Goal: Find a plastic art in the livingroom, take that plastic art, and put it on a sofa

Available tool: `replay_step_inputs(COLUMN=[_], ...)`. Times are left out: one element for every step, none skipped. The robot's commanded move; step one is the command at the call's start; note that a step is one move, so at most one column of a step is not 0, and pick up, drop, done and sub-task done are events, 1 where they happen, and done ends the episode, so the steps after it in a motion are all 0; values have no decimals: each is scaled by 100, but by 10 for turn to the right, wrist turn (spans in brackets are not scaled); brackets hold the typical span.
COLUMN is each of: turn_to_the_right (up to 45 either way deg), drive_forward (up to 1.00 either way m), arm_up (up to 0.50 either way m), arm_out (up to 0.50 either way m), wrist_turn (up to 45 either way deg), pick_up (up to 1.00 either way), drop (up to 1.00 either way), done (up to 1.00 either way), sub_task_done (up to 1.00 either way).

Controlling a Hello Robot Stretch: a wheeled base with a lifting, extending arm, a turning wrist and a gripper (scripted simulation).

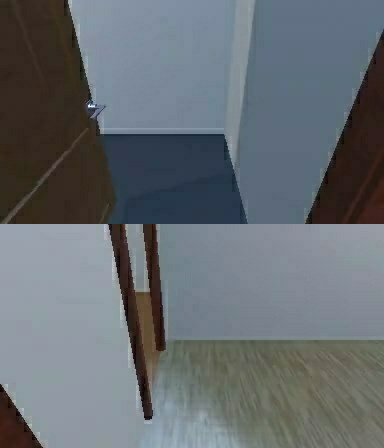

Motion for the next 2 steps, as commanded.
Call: replay_step_inputs(turn_to_the_right=[-450, -450], drive_forward=[0, 0], arm_up=[0, 0], arm_out=[0, 0], wrist_turn=[0, 0], pick_up=[0, 0], drop=[0, 0], done=[0, 0], sub_task_done=[0, 0])
